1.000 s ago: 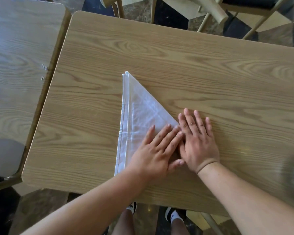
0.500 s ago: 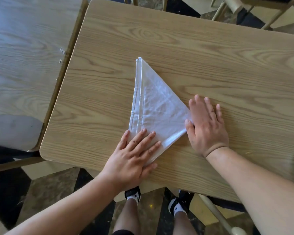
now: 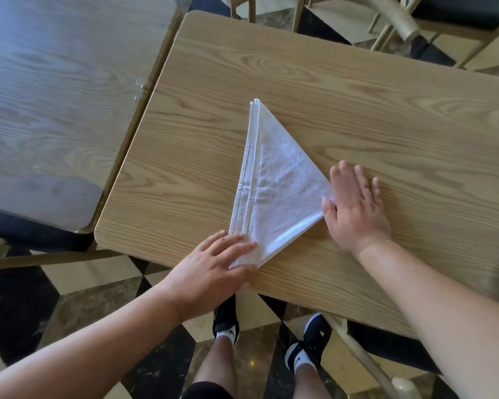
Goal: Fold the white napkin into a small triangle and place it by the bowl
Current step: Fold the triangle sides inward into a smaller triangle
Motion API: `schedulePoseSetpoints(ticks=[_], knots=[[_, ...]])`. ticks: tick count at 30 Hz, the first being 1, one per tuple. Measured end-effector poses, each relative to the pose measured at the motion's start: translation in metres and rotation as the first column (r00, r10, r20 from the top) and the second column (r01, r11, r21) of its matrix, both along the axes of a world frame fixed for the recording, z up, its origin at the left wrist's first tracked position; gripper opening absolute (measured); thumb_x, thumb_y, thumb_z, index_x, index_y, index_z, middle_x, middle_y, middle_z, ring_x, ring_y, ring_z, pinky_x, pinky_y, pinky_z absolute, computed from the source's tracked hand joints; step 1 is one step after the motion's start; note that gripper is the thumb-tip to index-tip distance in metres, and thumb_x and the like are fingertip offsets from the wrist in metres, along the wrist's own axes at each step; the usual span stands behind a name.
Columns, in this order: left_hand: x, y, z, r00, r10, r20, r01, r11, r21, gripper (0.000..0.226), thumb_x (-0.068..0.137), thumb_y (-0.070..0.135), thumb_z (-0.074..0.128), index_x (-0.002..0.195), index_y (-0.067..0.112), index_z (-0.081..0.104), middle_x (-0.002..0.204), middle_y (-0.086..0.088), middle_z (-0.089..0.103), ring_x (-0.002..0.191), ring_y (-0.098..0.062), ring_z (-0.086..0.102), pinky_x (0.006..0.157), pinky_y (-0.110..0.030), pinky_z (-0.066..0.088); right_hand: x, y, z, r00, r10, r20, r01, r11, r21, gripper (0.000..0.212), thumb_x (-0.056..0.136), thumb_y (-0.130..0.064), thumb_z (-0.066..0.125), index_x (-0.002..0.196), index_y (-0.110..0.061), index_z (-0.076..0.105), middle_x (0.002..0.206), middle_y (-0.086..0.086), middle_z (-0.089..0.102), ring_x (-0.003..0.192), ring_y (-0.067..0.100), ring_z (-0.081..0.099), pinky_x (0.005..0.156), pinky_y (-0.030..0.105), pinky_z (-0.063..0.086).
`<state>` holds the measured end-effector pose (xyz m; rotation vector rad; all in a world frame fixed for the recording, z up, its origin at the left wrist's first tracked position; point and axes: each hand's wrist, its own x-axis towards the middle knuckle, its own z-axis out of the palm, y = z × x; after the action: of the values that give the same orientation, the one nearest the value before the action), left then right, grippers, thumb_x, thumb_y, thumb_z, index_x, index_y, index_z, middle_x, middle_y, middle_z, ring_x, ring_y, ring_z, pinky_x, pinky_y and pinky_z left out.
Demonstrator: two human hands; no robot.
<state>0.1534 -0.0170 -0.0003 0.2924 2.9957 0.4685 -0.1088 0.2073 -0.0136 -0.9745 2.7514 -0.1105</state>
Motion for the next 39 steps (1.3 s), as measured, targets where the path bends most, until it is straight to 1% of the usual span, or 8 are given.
schedulePoseSetpoints(ticks=[3, 7, 12, 17, 21, 25, 30, 39], knots=[[0.001, 0.006, 0.008, 0.999, 0.007, -0.05, -0.006, 1.0, 0.023, 0.024, 0.097, 0.03, 0.067, 0.12, 0.027, 0.071, 0.145, 0.001, 0.063, 0.132, -0.022, 0.061, 0.108, -0.045, 0.052, 0.005, -0.001, 0.016, 0.999, -0.049, 0.013, 0.05, 0.981, -0.186, 0.07, 0.1, -0.04, 0.043, 0.161, -0.008, 0.03, 0.169, 0.015, 0.03, 0.158, 0.037, 0.02, 0.128, 0.058, 0.014], [0.011, 0.005, 0.012, 0.993, 0.085, -0.086, -0.085, 0.996, 0.005, 0.027, 0.091, 0.034, 0.068, 0.117, 0.026, 0.071, 0.127, 0.005, 0.067, 0.113, -0.022, 0.066, 0.093, -0.039, 0.058, 0.046, -0.001, 0.033, 0.984, 0.138, -0.115, -0.174, 0.892, -0.417, 0.048, 0.089, -0.014, 0.068, 0.136, -0.005, 0.06, 0.137, 0.016, 0.064, 0.131, 0.037, 0.054, 0.113, 0.053, 0.042], [0.011, 0.008, 0.013, 0.982, 0.15, -0.112, -0.148, 0.989, 0.028, 0.021, 0.091, 0.021, 0.065, 0.11, 0.024, 0.073, 0.11, 0.007, 0.069, 0.098, -0.02, 0.067, 0.083, -0.038, 0.06, 0.11, -0.007, 0.04, 0.905, 0.423, 0.041, -0.388, 0.861, -0.328, 0.036, 0.092, -0.028, 0.062, 0.126, -0.017, 0.065, 0.123, 0.001, 0.066, 0.12, 0.023, 0.058, 0.108, 0.042, 0.048], [-0.007, 0.02, 0.029, 0.959, 0.281, -0.044, -0.262, 0.932, 0.252, 0.023, 0.092, 0.019, 0.057, 0.105, 0.022, 0.076, 0.097, 0.008, 0.07, 0.088, -0.018, 0.066, 0.082, -0.03, 0.056, 0.134, -0.016, 0.033, 0.909, 0.414, 0.039, -0.401, 0.898, -0.181, 0.052, 0.087, -0.048, 0.065, 0.132, -0.022, 0.061, 0.128, 0.003, 0.063, 0.132, 0.031, 0.054, 0.113, 0.049, 0.045], [-0.017, 0.03, 0.045, 0.951, 0.309, 0.024, -0.3, 0.897, 0.324, 0.019, 0.09, 0.025, 0.058, 0.103, 0.027, 0.072, 0.094, 0.013, 0.068, 0.089, -0.013, 0.064, 0.08, -0.027, 0.054, 0.133, -0.021, 0.027, 0.919, 0.392, -0.046, -0.388, 0.873, -0.296, 0.027, 0.095, -0.035, 0.067, 0.119, -0.023, 0.068, 0.122, 0.005, 0.067, 0.131, 0.035, 0.057, 0.117, 0.054, 0.04], [-0.027, 0.008, 0.045, 0.949, 0.314, 0.003, -0.3, 0.904, 0.306, 0.025, 0.099, 0.038, 0.058, 0.116, 0.026, 0.073, 0.115, 0.009, 0.073, 0.108, -0.015, 0.066, 0.095, -0.036, 0.054, 0.117, -0.02, 0.027, 0.898, 0.44, 0.002, -0.405, 0.828, -0.387, 0.013, 0.095, -0.027, 0.07, 0.105, -0.019, 0.071, 0.113, 0.005, 0.069, 0.116, 0.033, 0.061, 0.108, 0.049, 0.046], [-0.06, -0.037, 0.012, 0.93, 0.366, -0.035, -0.365, 0.931, 0.02, 0.045, 0.101, 0.044, 0.055, 0.144, 0.032, 0.062, 0.158, -0.01, 0.051, 0.142, -0.035, 0.05, 0.115, -0.056, 0.042, 0.105, -0.023, 0.037, 0.887, 0.451, 0.1, -0.375, 0.83, -0.413, 0.027, 0.084, -0.005, 0.057, 0.102, -0.014, 0.076, 0.098, 0.003, 0.069, 0.099, 0.026, 0.063, 0.091, 0.039, 0.053], [-0.082, -0.062, -0.007, 0.963, 0.243, -0.114, -0.248, 0.968, -0.033, 0.047, 0.098, 0.055, 0.059, 0.14, 0.035, 0.068, 0.159, -0.011, 0.051, 0.146, -0.035, 0.049, 0.125, -0.06, 0.027, 0.08, -0.044, 0.052, 0.841, 0.429, 0.33, -0.324, 0.887, -0.329, 0.016, 0.088, -0.02, 0.057, 0.096, -0.019, 0.071, 0.088, -0.004, 0.068, 0.087, 0.023, 0.059, 0.079, 0.041, 0.052]])
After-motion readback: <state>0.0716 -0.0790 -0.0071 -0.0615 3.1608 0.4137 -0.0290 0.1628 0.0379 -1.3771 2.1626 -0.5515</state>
